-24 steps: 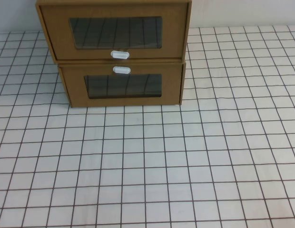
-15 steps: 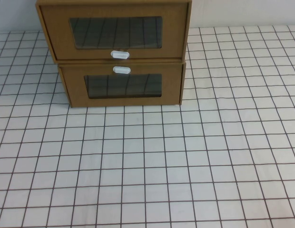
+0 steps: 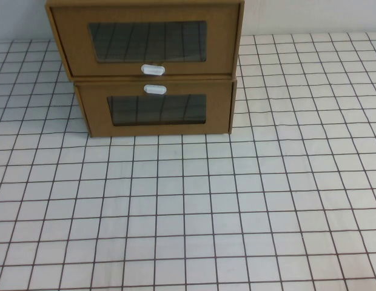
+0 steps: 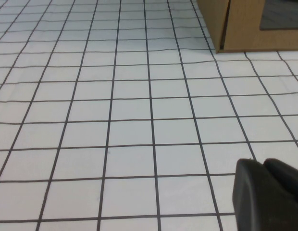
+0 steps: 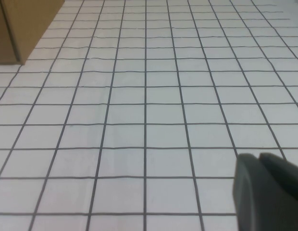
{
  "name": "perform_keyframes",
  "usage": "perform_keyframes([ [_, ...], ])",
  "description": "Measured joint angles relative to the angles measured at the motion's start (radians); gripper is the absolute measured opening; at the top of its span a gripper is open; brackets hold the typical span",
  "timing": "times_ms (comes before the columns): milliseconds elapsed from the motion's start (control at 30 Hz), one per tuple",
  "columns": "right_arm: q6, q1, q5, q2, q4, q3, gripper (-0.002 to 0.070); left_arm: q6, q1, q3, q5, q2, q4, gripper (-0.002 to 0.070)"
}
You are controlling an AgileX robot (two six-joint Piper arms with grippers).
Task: Open the shoe box
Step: 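Pull the top drawer of the cardboard box fully open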
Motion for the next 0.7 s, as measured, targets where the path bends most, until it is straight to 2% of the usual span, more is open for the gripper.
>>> perform_keyframes([
  [700, 0.0, 0.0, 0.0, 0.0, 0.0, 0.0, -0.0014, -0.015, 0.0, 0.0, -0.032, 0.0, -0.027, -0.0004],
])
